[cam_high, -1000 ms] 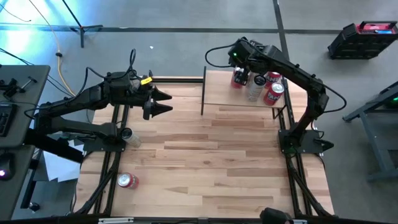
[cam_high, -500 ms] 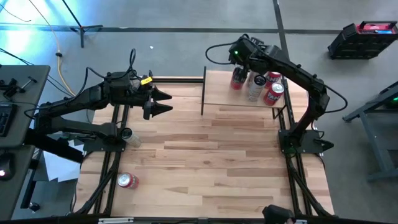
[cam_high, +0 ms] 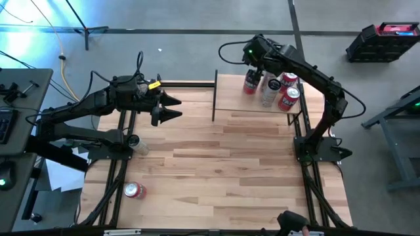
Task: Place canned beverage on shelf
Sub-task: Put the orange soda can on the shelf
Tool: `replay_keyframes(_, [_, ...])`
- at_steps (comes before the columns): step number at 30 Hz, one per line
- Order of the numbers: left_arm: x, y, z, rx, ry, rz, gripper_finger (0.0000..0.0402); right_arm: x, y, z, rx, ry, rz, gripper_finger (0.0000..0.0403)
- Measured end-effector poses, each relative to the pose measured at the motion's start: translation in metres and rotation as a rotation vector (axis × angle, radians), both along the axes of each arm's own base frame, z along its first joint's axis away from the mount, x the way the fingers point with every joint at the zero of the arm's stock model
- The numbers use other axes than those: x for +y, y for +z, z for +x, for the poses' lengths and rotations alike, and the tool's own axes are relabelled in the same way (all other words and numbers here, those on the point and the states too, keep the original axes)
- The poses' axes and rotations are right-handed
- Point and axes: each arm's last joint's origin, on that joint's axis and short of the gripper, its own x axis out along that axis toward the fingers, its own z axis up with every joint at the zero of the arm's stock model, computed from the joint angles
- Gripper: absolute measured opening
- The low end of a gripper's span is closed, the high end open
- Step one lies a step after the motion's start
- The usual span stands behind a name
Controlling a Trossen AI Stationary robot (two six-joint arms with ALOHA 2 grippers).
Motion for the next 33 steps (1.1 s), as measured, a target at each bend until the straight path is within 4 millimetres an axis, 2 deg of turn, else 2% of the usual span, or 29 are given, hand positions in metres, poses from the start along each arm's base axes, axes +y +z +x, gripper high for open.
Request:
replay_keyframes(16, [0.0,0.0,0.0,0.001,-0.001,-0.001,0.0365,-0.007,-0.005,0.008,-0.011,0.016,-0.008,0.0362])
replay_keyframes(33, [0.0,0.0,0.0,0.001,-0.002,0.004,0.0365,0.009,-0.004,0.018,0.01,0.098,-0.008,0.0362])
